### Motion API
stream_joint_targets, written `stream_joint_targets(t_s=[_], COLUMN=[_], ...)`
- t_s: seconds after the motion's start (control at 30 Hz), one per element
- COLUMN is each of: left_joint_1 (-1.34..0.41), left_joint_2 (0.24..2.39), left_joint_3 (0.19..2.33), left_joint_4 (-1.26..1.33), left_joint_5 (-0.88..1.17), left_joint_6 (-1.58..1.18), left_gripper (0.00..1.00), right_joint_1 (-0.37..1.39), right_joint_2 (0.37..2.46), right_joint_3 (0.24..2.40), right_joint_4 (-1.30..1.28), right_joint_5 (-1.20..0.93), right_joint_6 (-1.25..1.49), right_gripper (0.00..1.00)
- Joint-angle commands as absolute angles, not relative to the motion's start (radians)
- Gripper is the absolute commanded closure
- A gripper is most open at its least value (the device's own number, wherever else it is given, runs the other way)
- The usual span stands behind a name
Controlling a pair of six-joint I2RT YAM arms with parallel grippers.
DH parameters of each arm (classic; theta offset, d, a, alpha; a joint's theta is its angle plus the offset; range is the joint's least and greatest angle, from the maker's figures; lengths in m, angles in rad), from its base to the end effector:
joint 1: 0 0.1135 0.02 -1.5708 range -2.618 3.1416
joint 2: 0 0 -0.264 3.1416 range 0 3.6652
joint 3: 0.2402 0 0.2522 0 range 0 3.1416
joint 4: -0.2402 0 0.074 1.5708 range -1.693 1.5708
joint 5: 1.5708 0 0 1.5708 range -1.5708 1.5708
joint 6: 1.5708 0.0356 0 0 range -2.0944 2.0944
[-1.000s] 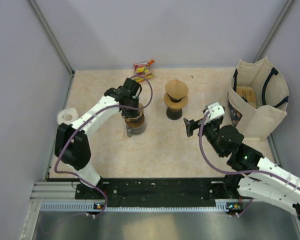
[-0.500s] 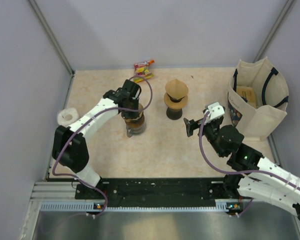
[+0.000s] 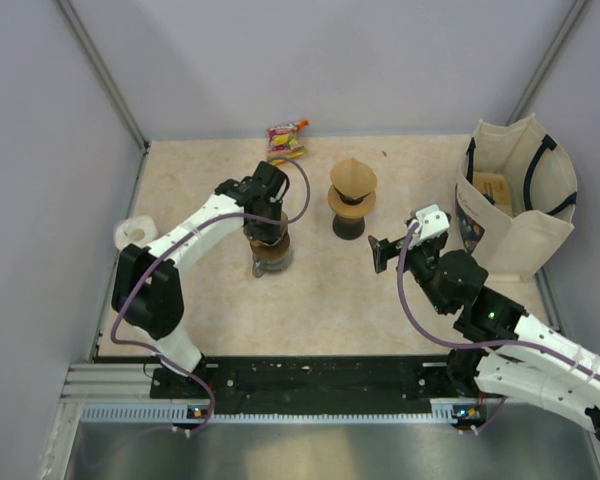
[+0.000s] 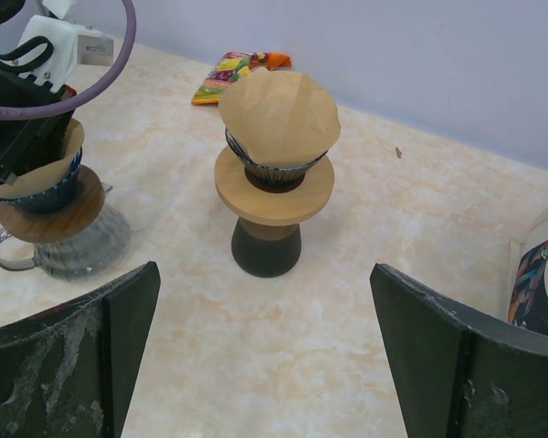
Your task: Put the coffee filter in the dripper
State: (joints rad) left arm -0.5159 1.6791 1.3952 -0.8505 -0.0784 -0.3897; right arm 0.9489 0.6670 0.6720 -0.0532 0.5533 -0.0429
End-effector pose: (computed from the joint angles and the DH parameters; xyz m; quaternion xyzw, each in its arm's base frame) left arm 0.3030 -0.1686 0.2657 0.0531 0.9741 -0.0602 0.2112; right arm 0.1092 0.1203 0.3330 -0.1656 0.7022 0.1127 0.6832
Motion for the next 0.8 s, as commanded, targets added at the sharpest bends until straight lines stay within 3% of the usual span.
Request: stream_joint_targets(t_s=[0.0,0.77], left_joint_1=[-0.525,-0.528], left_joint_2=[1.687,1.736], left_joint_3=[1.431,1.437], left_joint_4=[-0.877,-0.885], left_joint_5=[-0.103,-0.097], left_joint_6=[-0.376,-0.373], left_gripper=[0.90,0.88], right_joint_1=[0.959,0.959], right_joint_2=[0.652,0.647], right_joint_3=[0.670,0.667], right_joint_4=[-0.040,-0.040], right_joint_5=[0.569,0.574], right_joint_6=[-0.052,-0.057], right_gripper=[0.01,0.01])
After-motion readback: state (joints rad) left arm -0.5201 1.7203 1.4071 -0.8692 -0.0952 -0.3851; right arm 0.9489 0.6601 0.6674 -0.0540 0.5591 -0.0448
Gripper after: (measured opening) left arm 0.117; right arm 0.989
